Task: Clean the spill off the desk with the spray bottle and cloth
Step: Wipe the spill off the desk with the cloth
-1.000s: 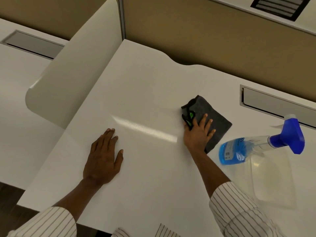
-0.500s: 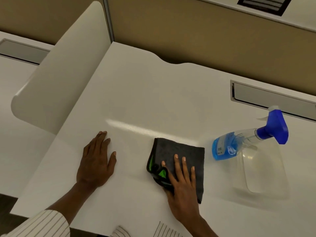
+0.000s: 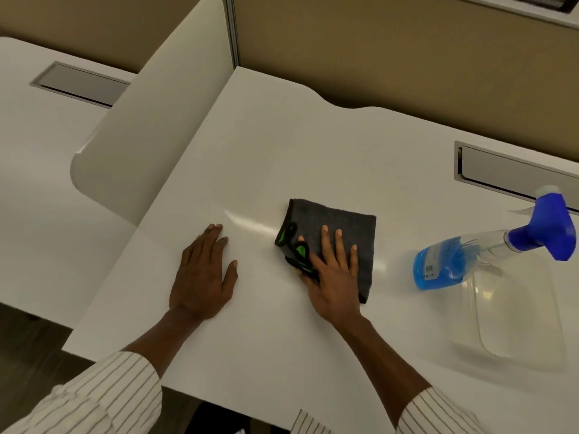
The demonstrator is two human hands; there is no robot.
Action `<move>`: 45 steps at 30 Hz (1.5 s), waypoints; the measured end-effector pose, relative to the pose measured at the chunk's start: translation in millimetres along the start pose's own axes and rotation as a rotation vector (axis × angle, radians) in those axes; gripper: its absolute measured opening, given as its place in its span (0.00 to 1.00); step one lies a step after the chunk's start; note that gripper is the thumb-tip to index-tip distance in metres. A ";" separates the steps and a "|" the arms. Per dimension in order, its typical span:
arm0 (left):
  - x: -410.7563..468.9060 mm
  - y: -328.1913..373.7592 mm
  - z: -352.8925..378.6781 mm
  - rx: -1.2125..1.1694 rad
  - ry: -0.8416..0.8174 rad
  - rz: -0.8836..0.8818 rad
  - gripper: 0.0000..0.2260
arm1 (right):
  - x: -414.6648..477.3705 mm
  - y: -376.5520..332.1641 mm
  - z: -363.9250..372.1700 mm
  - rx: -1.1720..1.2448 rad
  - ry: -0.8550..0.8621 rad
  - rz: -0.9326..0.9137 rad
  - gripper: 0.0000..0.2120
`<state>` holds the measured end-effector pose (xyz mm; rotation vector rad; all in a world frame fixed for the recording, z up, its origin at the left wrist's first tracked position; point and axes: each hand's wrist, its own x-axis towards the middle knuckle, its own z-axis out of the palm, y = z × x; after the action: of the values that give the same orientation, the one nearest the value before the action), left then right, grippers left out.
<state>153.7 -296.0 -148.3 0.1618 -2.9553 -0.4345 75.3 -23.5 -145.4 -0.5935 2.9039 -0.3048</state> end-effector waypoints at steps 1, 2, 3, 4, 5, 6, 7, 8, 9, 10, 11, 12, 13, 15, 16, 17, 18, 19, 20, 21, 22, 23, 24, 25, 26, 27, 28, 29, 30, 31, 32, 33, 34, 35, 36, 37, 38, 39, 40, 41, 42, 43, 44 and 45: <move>-0.1 0.3 0.2 -0.003 0.000 -0.001 0.24 | -8.8 -3.9 0.9 -0.003 -0.025 -0.051 0.31; -0.4 -0.2 0.0 -0.004 0.001 -0.002 0.24 | -20.3 -7.6 1.7 -0.003 -0.048 -0.095 0.32; -0.7 -0.6 0.5 -0.002 0.001 -0.001 0.24 | -33.6 -10.5 1.1 -0.001 -0.072 -0.123 0.33; -0.9 -0.7 1.1 0.003 0.002 0.003 0.24 | -47.5 -12.3 0.9 -0.004 -0.095 -0.136 0.34; -1.2 -0.9 1.3 0.008 0.004 0.004 0.24 | -60.6 -13.7 0.6 -0.011 -0.113 -0.138 0.34; -1.0 -1.4 1.4 0.011 0.003 0.004 0.24 | -72.4 -14.1 0.6 -0.013 -0.122 -0.131 0.34; -0.6 -1.5 1.3 0.013 -0.002 0.001 0.24 | -81.2 -13.8 0.0 -0.011 -0.121 -0.120 0.33; -0.7 -1.4 1.3 0.014 -0.008 -0.004 0.24 | -87.0 -12.9 0.0 -0.010 -0.114 -0.108 0.32; -1.1 -1.3 1.5 0.013 -0.012 -0.008 0.24 | -88.9 -11.8 0.7 -0.011 -0.107 -0.096 0.31; -1.2 -1.7 1.6 0.011 -0.013 -0.011 0.24 | -87.4 -11.5 1.9 -0.010 -0.096 -0.082 0.31; -1.1 -1.8 1.6 0.007 -0.014 -0.012 0.24 | -83.2 -11.8 3.2 -0.002 -0.082 -0.064 0.31; -1.1 -2.0 1.7 0.004 -0.016 -0.011 0.25 | -76.3 -12.5 4.7 0.008 -0.068 -0.043 0.31; -1.6 -2.5 1.8 0.003 -0.018 -0.009 0.25 | -66.7 -13.8 6.1 0.016 -0.056 -0.022 0.31; -2.3 -2.8 2.8 0.010 -0.023 -0.006 0.25 | -40.1 -17.2 8.0 0.012 -0.030 0.012 0.32; -2.7 -3.2 2.9 0.010 -0.029 -0.005 0.25 | -24.3 -20.2 8.2 0.008 -0.017 0.027 0.32; -2.6 -3.0 3.4 0.011 -0.033 -0.005 0.25 | -7.9 -23.8 7.5 0.008 -0.006 0.039 0.32; -2.4 -3.2 4.0 0.011 -0.037 -0.005 0.25 | 7.8 -28.7 7.2 0.012 0.004 0.049 0.32; -2.6 -3.5 3.9 0.006 -0.044 -0.004 0.25 | 21.7 -35.4 6.8 0.013 0.011 0.055 0.32; -3.1 -3.7 3.7 -0.002 -0.053 0.001 0.26 | 33.7 -42.9 7.0 0.013 0.016 0.059 0.31; -4.4 -3.9 3.3 -0.007 -0.062 0.008 0.26 | 44.2 -50.9 7.4 0.015 0.017 0.060 0.31; -7.4 -4.5 2.4 -0.008 -0.070 0.008 0.27 | 52.3 -58.8 7.9 0.017 0.014 0.056 0.31; -12.3 -5.7 1.4 -0.007 -0.074 0.002 0.27 | 58.1 -66.6 8.9 0.018 0.007 0.048 0.31; -19.1 -7.5 0.6 -0.006 -0.071 -0.009 0.28 | 60.6 -74.4 10.5 0.018 0.001 0.036 0.31; -26.7 -9.7 -0.5 -0.007 -0.064 -0.020 0.29 | 59.3 -81.1 12.2 0.016 -0.002 0.016 0.31; -35.0 -12.7 -1.5 -0.008 -0.056 -0.027 0.29 | 54.0 -86.6 14.0 0.009 -0.004 -0.011 0.32; -42.4 -15.8 -2.6 -0.010 -0.052 -0.026 0.30 | 44.1 -91.3 15.7 0.003 -0.012 -0.044 0.33; -48.1 -18.6 -2.4 -0.010 -0.049 -0.023 0.30 | 30.7 -95.0 17.2 0.002 -0.028 -0.081 0.34; -51.7 -20.8 -1.5 -0.009 -0.049 -0.021 0.30 | 14.5 -98.1 17.9 0.002 -0.042 -0.116 0.36; -52.0 -22.3 -1.4 -0.006 -0.056 -0.018 0.30 | -3.3 -100.5 17.4 0.007 -0.056 -0.143 0.37; -54.1 -23.5 -1.6 0.003 -0.066 -0.016 0.31 | -22.9 -102.7 17.3 0.015 -0.070 -0.160 0.38; -53.0 -24.4 -2.0 0.005 -0.069 -0.003 0.31 | -40.7 -103.5 14.1 0.010 -0.072 -0.150 0.38; -51.9 -24.2 -2.5 0.005 -0.064 0.009 0.30 | -56.1 -101.3 10.2 0.001 -0.078 -0.129 0.37; -53.6 -22.8 -2.8 0.004 -0.064 0.000 0.30 | -70.2 -95.0 7.9 -0.005 -0.094 -0.113 0.35; -54.0 -21.4 -3.7 -0.010 -0.064 -0.012 0.29 | -80.2 -85.5 6.0 -0.024 -0.095 -0.096 0.33; -54.5 -20.8 -4.1 -0.019 -0.055 -0.018 0.29 | -86.5 -73.5 5.2 -0.047 -0.076 -0.066 0.32; -54.8 -20.7 -4.9 -0.021 -0.045 -0.021 0.29 | -89.9 -60.1 6.3 -0.064 -0.045 -0.021 0.33; -55.1 -21.3 -5.1 -0.020 -0.044 -0.021 0.29 | -92.2 -47.6 7.7 -0.066 -0.022 0.038 0.34; -55.2 -21.2 -5.6 -0.021 -0.047 -0.020 0.29 | -94.0 -36.4 9.5 -0.055 -0.003 0.108 0.36; -54.8 -20.7 -6.4 -0.020 -0.045 -0.018 0.29 | -95.0 -27.3 11.0 -0.043 0.015 0.180 0.36; -54.6 -20.0 -7.3 -0.017 -0.039 -0.016 0.29 | -95.4 -22.2 13.1 -0.036 0.022 0.250 0.35; -54.6 -19.8 -7.3 -0.015 -0.035 -0.015 0.29 | -95.5 -21.4 15.4 -0.032 0.018 0.313 0.34; -54.8 -19.6 -7.3 -0.011 -0.036 -0.016 0.29 | -95.8 -25.0 17.8 -0.028 0.016 0.360 0.32; -55.1 -19.3 -7.0 -0.005 -0.035 -0.015 0.29 | -96.3 -31.6 20.7 -0.024 0.025 0.391 0.30; -54.8 -18.9 -6.9 0.003 -0.032 -0.013 0.29 | -96.3 -39.9 23.5 -0.020 0.041 0.406 0.30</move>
<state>210.3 -308.9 -154.6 0.1754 -2.9883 -0.4391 182.1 -24.6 -147.7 0.0083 2.9763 -0.2338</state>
